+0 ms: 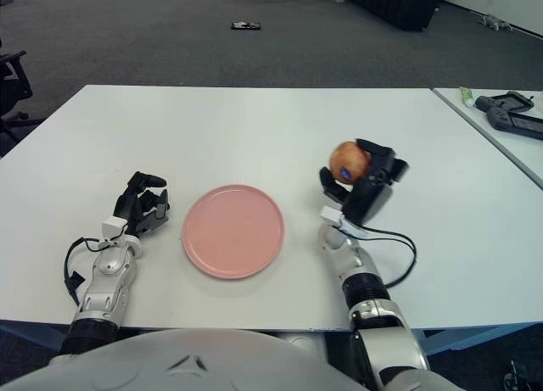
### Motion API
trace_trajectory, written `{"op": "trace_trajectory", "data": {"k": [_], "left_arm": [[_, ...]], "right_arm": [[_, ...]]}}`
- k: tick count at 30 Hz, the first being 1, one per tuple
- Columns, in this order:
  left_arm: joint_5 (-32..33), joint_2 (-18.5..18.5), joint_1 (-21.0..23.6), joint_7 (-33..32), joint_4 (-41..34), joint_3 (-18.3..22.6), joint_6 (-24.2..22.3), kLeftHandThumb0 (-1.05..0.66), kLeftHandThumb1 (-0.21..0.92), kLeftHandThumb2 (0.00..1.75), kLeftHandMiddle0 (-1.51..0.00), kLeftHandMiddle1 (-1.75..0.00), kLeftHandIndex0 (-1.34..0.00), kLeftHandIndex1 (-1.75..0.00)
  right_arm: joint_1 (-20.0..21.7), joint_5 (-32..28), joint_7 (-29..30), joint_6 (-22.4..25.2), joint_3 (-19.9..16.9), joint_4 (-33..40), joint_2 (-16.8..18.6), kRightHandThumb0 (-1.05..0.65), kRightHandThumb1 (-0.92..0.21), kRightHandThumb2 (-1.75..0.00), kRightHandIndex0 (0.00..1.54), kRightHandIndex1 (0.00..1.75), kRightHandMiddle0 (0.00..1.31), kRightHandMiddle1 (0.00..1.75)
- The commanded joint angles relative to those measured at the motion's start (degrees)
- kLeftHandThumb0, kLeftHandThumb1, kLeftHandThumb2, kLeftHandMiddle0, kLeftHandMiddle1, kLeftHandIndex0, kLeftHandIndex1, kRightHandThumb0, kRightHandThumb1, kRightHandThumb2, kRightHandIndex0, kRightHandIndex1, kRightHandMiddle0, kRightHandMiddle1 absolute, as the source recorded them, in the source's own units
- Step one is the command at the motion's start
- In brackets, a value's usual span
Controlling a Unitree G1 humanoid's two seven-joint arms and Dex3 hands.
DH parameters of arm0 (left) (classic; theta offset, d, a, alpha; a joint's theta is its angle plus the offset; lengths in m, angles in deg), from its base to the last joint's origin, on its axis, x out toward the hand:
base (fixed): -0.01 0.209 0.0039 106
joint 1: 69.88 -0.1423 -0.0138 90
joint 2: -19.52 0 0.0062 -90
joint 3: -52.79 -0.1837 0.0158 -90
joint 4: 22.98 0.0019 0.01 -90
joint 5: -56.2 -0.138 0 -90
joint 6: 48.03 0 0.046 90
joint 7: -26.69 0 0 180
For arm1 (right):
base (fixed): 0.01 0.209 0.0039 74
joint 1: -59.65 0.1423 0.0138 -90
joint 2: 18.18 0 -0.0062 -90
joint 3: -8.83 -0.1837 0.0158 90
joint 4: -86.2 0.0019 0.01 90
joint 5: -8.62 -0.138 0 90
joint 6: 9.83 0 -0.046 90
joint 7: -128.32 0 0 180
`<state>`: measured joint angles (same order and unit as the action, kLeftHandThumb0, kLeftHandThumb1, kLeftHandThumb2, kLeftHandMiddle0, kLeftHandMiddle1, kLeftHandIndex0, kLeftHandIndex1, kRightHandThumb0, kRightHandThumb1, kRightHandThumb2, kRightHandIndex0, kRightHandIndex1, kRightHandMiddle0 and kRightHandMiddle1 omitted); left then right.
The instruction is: Put the apple into the plate.
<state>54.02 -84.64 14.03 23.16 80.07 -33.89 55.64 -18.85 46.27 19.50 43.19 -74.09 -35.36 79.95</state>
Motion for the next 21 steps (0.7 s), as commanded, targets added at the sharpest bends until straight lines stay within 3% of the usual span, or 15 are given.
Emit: {"op": "trace_trajectory", "data": {"k": [1, 12, 21], "left_arm": [[-0.23, 0.0, 0.05, -0.16, 1.04, -0.02, -1.35, -0.39, 0.61, 0.95, -0.55, -1.75, -0.38, -1.75], [-0.48, 0.3, 0.46, -0.13, 2.82, -0.29, 0.77, -0.39, 0.61, 0.95, -0.57, -1.75, -0.38, -1.75], [-0.56, 0.42, 0.71, 0.04, 3.64, -0.34, 1.79, -0.4, 0.59, 0.99, -0.59, -1.75, -0.4, -1.75]], "right_arm": [[0.0, 1.85, -2.22, -2.12, 2.64, 2.8, 0.87, 0.0, -0.06, -1.61, 0.83, 1.69, 0.57, 1.75], [-2.11, 4.99, -11.75, -9.1, 8.81, 5.34, -0.46, 0.0, -0.06, -1.61, 0.82, 1.7, 0.57, 1.75], [-3.42, 4.02, -20.44, -9.75, 11.33, 7.3, -0.54, 0.0, -0.01, -1.65, 0.86, 1.68, 0.6, 1.75]]}}
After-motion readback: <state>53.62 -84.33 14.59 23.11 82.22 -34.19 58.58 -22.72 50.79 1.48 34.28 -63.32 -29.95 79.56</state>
